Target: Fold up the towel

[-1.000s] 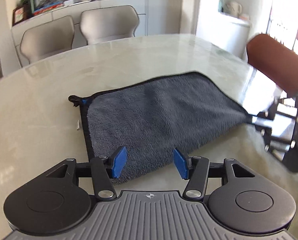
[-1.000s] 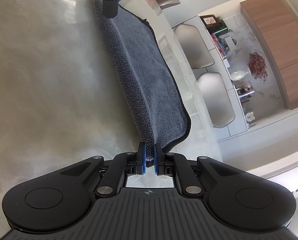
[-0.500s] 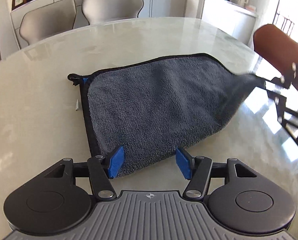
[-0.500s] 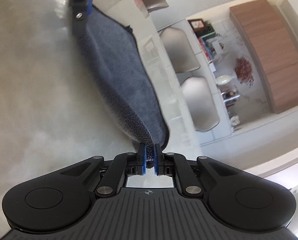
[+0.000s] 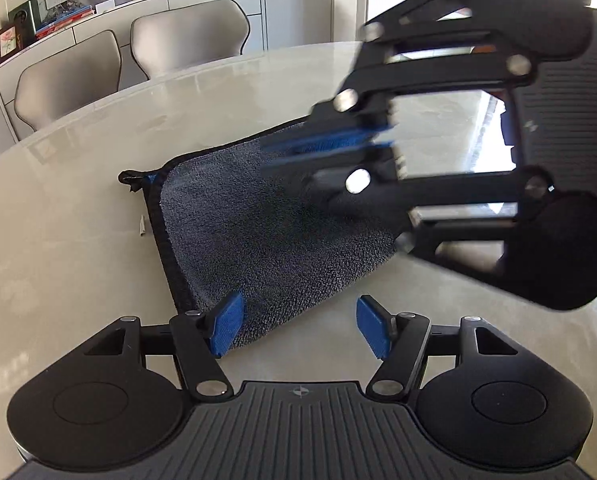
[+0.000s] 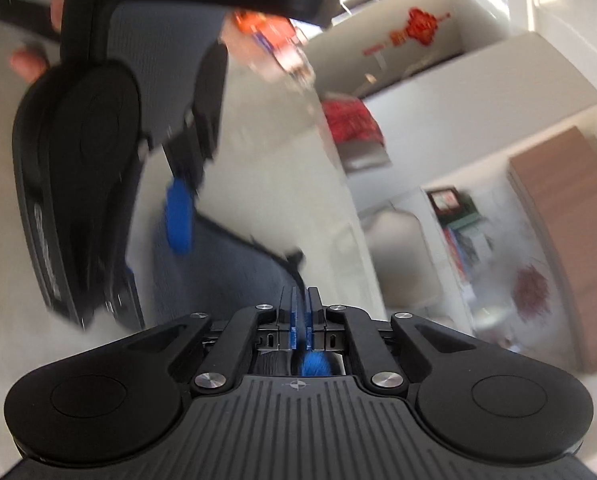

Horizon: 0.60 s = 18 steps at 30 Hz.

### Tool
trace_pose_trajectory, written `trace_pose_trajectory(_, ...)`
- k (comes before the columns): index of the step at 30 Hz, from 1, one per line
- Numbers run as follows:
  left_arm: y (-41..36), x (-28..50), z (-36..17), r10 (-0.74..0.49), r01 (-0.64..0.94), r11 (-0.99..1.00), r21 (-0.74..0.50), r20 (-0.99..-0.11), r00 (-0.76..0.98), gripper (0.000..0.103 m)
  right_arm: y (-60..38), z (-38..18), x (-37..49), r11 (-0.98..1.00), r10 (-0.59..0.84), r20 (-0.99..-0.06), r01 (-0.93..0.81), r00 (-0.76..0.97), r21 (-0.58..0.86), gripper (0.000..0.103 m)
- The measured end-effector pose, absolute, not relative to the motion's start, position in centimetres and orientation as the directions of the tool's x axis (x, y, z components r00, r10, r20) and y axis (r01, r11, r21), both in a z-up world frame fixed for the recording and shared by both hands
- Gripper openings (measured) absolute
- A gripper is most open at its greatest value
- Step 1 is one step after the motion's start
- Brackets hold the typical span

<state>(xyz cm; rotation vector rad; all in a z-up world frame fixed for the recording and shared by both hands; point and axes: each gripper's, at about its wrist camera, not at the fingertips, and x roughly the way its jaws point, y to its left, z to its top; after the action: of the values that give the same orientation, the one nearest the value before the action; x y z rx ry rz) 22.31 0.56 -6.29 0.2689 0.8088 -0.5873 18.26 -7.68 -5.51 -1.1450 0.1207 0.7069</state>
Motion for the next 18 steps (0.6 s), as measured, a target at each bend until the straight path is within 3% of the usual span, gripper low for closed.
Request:
trace_pose_trajectory(4, 1.1, 22.5, -6.1, -0.413, 0.586, 0.809, -0.028, -0.737, 0.535, 0.066, -7.5, -5.0, 19.1, 0.224, 0.506, -0.487, -0.654, 0.712, -0.723, 0.004)
trace_pose_trajectory(8, 1.0, 22.4, -5.8, -0.427, 0.598, 0.801, -0.027, -0.725, 0.540, 0.067, -9.8, -4.1, 18.7, 0.279, 0.462, -0.465, -0.621, 0.755, -0.732, 0.005)
trace_pose_trajectory(12, 0.8, 22.4, -4.8, -0.460, 0.616, 0.787, -0.034, -0.697, 0.550, 0.067, -14.2, -3.7, 18.0, 0.330, 0.341, -0.462, -0.565, 0.819, -0.757, 0.006)
trace_pose_trajectory(18, -0.8, 23.4, -3.6, -0.459, 0.603, 0.797, -0.035, -0.685, 0.566, 0.069, -18.3, -5.3, 19.6, 0.251, 0.177, -0.487, -0.518, 0.855, -0.818, 0.010)
